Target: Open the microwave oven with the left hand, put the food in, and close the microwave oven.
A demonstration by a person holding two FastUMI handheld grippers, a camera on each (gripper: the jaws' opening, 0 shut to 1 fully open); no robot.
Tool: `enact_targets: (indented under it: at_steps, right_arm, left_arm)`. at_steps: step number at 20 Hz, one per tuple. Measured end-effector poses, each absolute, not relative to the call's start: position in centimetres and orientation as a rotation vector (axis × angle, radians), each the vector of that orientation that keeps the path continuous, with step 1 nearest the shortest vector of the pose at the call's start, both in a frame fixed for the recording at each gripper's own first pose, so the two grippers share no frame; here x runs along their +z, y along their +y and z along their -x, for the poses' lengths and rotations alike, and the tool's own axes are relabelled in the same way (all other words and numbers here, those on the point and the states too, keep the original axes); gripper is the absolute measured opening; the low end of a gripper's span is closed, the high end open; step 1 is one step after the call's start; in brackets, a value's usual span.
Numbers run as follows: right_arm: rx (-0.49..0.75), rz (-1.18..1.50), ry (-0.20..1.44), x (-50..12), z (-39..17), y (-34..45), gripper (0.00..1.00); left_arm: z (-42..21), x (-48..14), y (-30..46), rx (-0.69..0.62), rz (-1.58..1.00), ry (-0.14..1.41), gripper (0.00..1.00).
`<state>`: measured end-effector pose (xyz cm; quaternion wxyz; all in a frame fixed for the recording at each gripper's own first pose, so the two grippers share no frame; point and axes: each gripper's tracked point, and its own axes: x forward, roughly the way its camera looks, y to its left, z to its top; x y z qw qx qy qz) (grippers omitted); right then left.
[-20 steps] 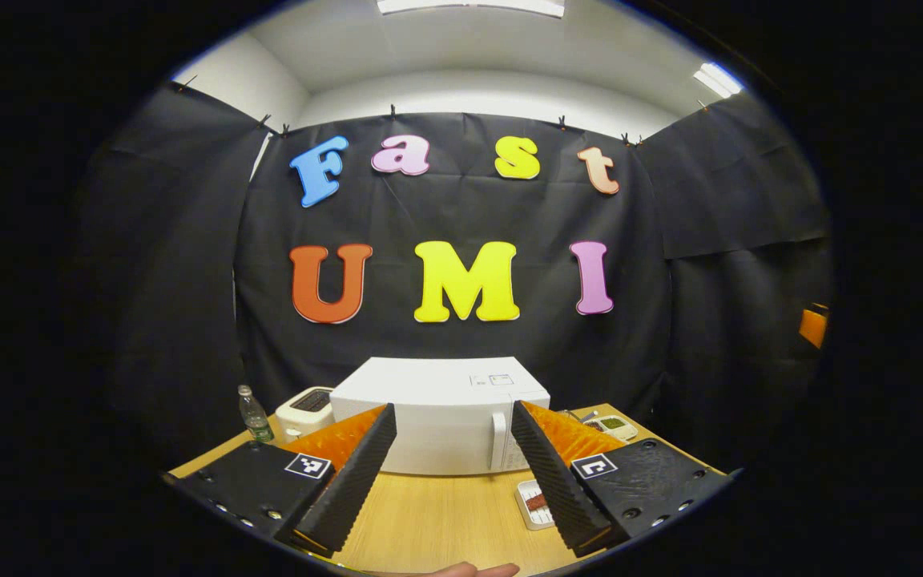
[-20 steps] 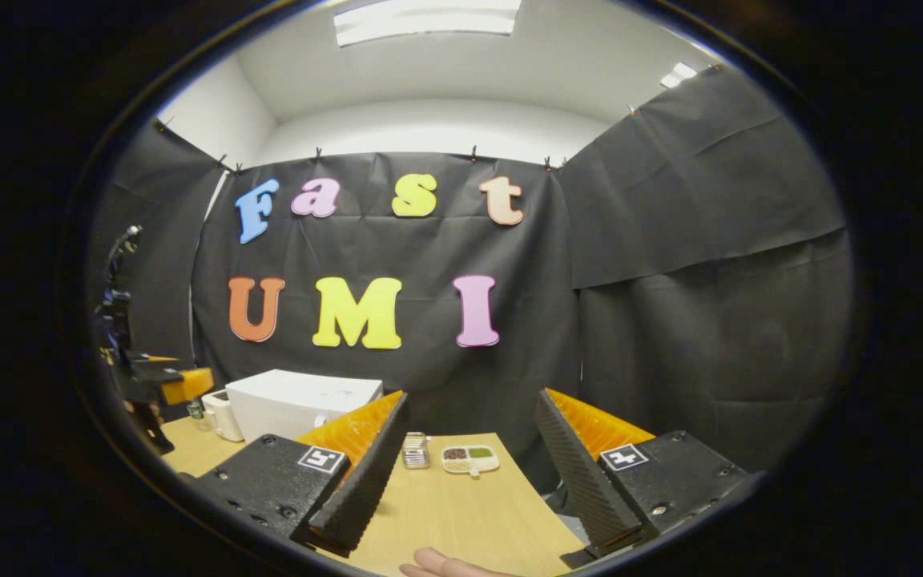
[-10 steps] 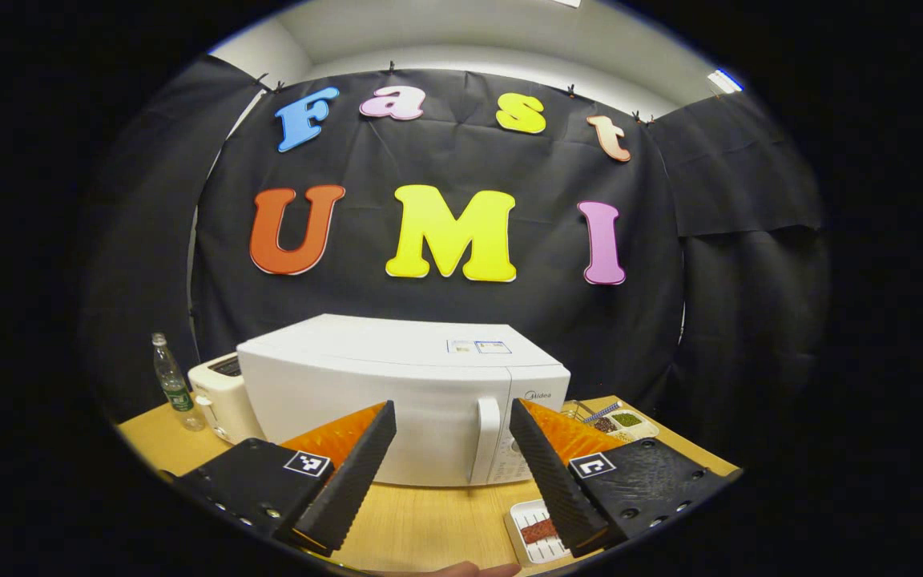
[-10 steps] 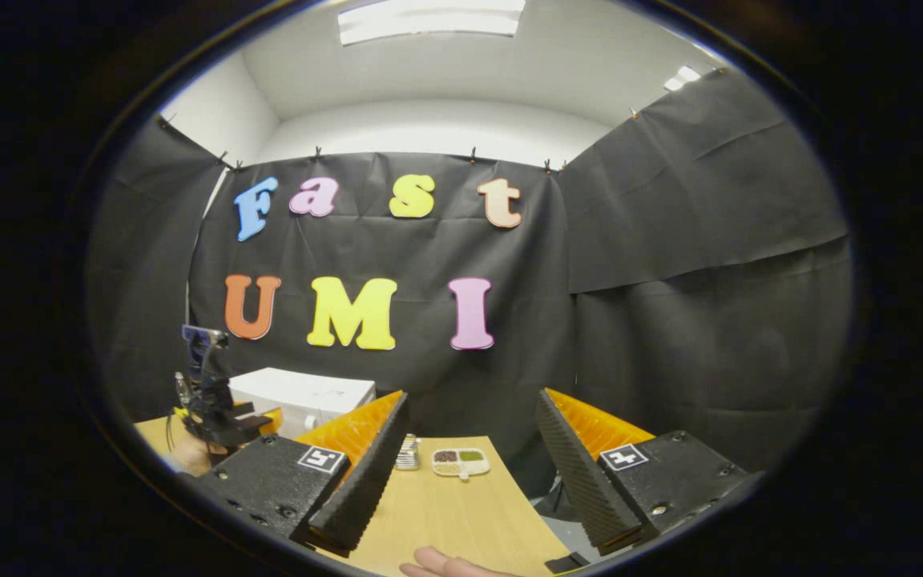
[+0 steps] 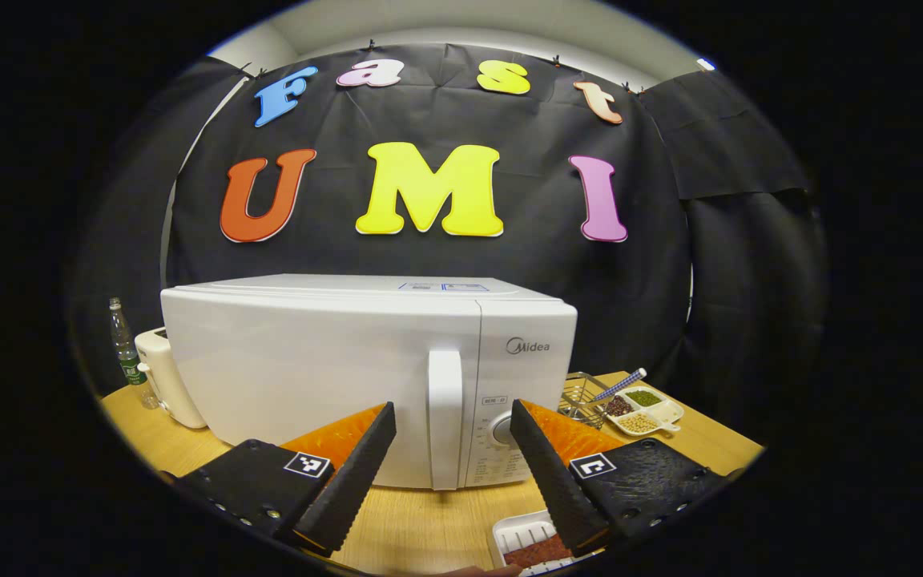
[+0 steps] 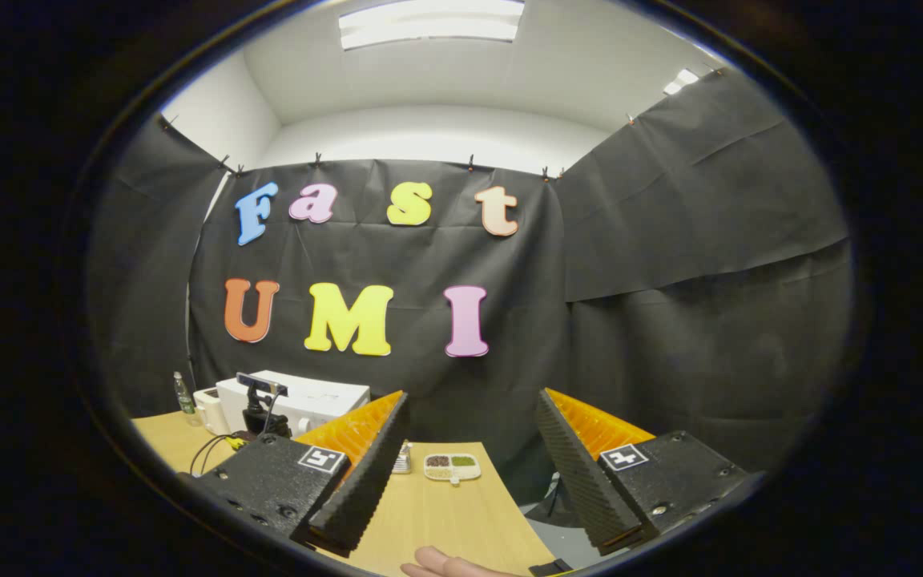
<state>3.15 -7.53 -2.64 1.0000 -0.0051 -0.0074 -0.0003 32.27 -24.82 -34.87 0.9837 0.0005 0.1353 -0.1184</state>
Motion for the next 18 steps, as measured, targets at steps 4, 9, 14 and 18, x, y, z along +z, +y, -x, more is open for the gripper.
enact_targets:
  at_steps: [4,9,14,18]
  right_arm:
    - [0.009,-0.009,-0.018,-3.3,-3.1,-8.0,1.00]
    - [0.028,-0.026,0.015,-4.4,-3.5,-8.0,0.92]
    - [0.018,-0.017,0.017,-4.7,-3.7,-8.5,1.00]
    - [0.014,-0.020,0.025,-4.8,-3.2,-8.6,0.92]
  left_arm:
    - [-33.4,-36.7,-25.9,-0.271,-0.031,0.272,0.75]
    - [-34.1,-37.8,-25.0,-0.223,-0.032,0.283,0.31]
    - [-33.3,-38.6,-24.9,-0.199,-0.004,0.342,0.15]
    - [-32.6,-38.9,-25.1,-0.231,0.043,0.368,0.16]
